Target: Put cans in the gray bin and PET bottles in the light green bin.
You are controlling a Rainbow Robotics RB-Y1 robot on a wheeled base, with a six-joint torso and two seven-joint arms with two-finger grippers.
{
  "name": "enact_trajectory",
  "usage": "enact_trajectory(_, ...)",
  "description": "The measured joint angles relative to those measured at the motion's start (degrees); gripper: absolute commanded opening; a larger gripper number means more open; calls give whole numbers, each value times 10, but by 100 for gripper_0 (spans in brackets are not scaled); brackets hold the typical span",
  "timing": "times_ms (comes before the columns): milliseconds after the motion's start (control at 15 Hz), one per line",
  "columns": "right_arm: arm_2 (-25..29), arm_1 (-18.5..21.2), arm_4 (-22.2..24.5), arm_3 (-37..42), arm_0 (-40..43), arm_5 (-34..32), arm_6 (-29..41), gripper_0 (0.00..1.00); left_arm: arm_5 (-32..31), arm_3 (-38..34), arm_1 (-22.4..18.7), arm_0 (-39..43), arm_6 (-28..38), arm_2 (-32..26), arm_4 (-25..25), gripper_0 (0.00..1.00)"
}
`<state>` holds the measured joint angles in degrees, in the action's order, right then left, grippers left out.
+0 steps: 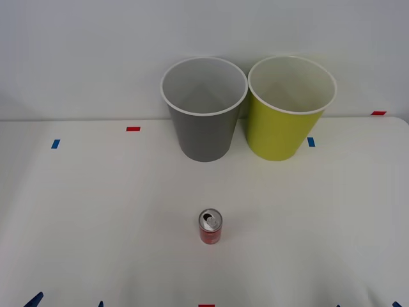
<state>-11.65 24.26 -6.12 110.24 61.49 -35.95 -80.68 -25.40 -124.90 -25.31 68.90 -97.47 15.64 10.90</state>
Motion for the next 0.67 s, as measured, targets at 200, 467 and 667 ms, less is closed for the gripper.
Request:
enact_trajectory(200,-36,37,2,-1,-9,-18,-8,100,0,0,0,0,0,0,0,100)
enact_trajectory(467,-102,95,16,-1,-69,-26,-25,100,0,0,0,0,0,0,0,100)
enact_trajectory(667,-130,113,26,-4,-115,-27,-34,100,0,0,0,0,0,0,0,100)
